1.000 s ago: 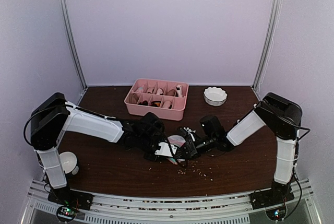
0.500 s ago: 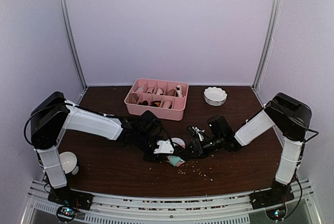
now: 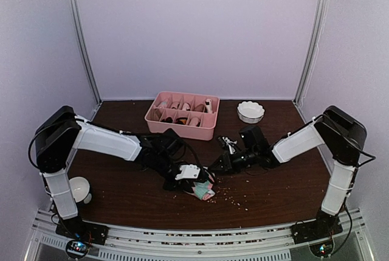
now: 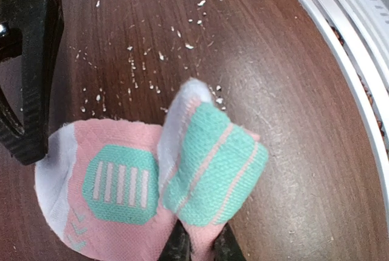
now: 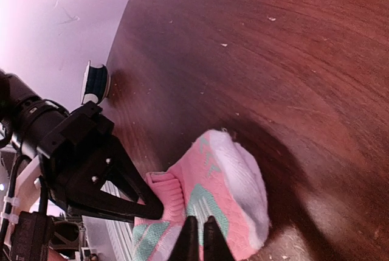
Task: Roll the socks
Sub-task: Roll the sock at the center of the board.
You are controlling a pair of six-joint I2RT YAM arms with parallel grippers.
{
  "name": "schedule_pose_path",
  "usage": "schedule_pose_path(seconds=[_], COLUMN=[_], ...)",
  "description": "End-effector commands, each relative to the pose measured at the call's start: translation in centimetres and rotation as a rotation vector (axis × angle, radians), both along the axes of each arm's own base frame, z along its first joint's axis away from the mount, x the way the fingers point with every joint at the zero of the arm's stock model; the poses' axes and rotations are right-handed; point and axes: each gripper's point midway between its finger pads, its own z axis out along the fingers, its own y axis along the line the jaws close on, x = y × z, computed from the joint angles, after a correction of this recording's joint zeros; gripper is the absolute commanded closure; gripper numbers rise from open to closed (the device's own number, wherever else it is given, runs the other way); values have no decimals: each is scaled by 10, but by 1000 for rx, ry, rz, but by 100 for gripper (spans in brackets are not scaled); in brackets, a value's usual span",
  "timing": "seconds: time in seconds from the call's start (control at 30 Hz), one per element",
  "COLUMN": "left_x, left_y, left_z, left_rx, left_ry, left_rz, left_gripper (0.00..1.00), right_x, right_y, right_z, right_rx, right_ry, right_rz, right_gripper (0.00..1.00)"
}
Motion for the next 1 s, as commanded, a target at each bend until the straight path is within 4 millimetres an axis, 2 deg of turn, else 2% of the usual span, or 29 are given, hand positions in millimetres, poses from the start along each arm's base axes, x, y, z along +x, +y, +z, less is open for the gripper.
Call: schedule_pose_path(seconds=[0.0, 0.1, 0.27, 0.37, 0.43, 0.47, 0.5, 0.53, 0.57, 0.67, 0.8, 0.93, 0.97], left_x=[-32, -28, -21, -19, -19, -19, -19, -20, -20, -20, -19, -18, -19], left_y=[40, 42, 41, 40, 40, 41, 41, 42, 42, 43, 44, 44, 44], left_z=[-36, -36, -34, -36, -39, -41, -43, -45, -47, -57, -64, -67, -68], left_rx=[189, 198, 207, 242, 275, 296, 315, 336, 359, 428, 463, 496, 504], left_ry=[235, 324, 429, 472, 507, 527, 547, 566, 582, 631, 644, 663, 674], left_rz=[33, 60, 107, 131, 147, 159, 166, 170, 178, 195, 207, 209, 209], left_gripper=[99, 99, 99, 99, 99, 99, 99, 99, 99, 99, 99, 99, 99], right_x=[3, -2, -17, -24, -25, -24, -23, -20, -17, -9, -5, 7, 5], right_y=[14, 18, 22, 8, -8, -16, -26, -35, -45, -70, -94, -127, -127], right_z=[10, 12, -15, -43, -52, -47, -48, -37, -30, -2, 24, 40, 42], right_rx=[44, 60, 18, -71, -137, -154, -187, -204, -233, -299, -385, -370, -307], right_ry=[-36, -51, -9, 2, -43, -94, -139, -211, -270, -448, -575, -545, -537], right_rz=[-18, -15, 9, -6, -31, -51, -80, -109, -137, -217, -260, -506, -525], right_gripper=[100, 100, 100, 100, 100, 85, 59, 10, 1, 1, 0, 1, 0])
